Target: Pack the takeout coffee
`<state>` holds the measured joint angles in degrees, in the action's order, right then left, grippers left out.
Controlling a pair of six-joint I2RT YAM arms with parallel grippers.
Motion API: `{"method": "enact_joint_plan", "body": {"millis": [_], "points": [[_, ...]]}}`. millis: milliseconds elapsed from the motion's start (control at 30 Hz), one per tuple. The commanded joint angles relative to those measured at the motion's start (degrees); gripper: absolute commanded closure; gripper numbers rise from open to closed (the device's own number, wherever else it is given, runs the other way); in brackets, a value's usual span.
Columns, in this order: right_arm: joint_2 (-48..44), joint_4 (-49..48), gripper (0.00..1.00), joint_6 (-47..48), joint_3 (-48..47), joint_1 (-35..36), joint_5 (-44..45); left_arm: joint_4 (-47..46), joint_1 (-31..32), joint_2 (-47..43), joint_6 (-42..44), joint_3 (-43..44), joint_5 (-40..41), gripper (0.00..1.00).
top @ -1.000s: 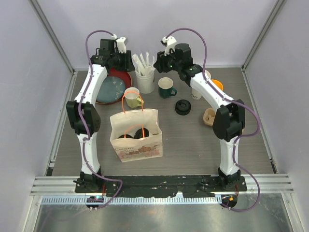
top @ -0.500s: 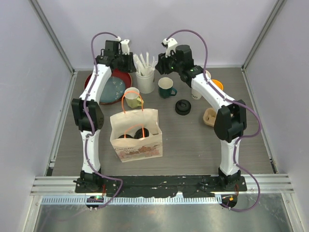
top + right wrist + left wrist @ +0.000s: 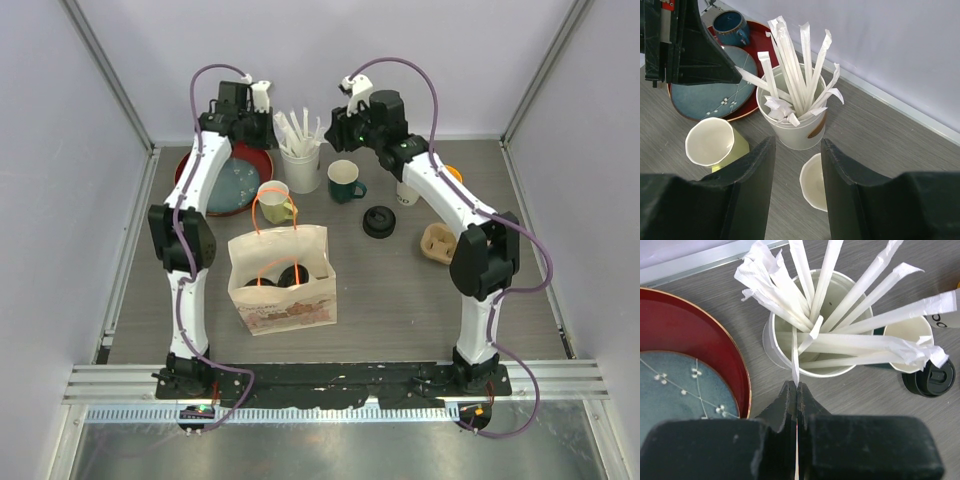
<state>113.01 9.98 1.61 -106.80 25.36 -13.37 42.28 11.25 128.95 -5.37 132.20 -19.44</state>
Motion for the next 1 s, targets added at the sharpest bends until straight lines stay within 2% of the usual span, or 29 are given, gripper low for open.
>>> {"method": "enact_joint_plan", "body": {"millis": [0,167,367,500,600,667,767,967], "points": [[-5.2,-0.5,0.53,1.7,-0.4,-0.1,-1.0,3.3,0.1,-8.2,3.3,2.9,0.6,1.0],[-7.9,0.0,0.53,4.8,1.5,-0.1,-2.4,7.3,0.1,-13.0,7.4,2.8,1.3,1.0],[-13.4,-2.3,0.45,9.9,4.5,1.1,-4.6,13.8,0.1,-20.2,11.2,3.3,0.1,1.0],[-17.1,-4.8,0.27,16.3,6.0,5.7,-6.0,18.3,0.1,-26.5,14.8,1.5,-2.3,1.0],[-19.1,-6.3,0.2,25.4,7.2,12.6,-5.5,20.2,0.4,-32.0,16.2,-1.9,-3.8,1.0],[-19.2,-7.0,0.19,30.1,7.2,15.6,-4.6,22.5,0.8,-35.3,17.8,-3.5,-4.5,1.0],[-17.8,-6.6,0.18,32.3,4.8,20.6,-1.8,24.8,1.6,-38.3,20.0,-5.7,-6.8,1.0],[-13.2,-2.5,0.21,32.8,-2.2,24.7,1.8,28.8,2.6,-43.7,21.5,-7.8,-11.5,1.0]]}}
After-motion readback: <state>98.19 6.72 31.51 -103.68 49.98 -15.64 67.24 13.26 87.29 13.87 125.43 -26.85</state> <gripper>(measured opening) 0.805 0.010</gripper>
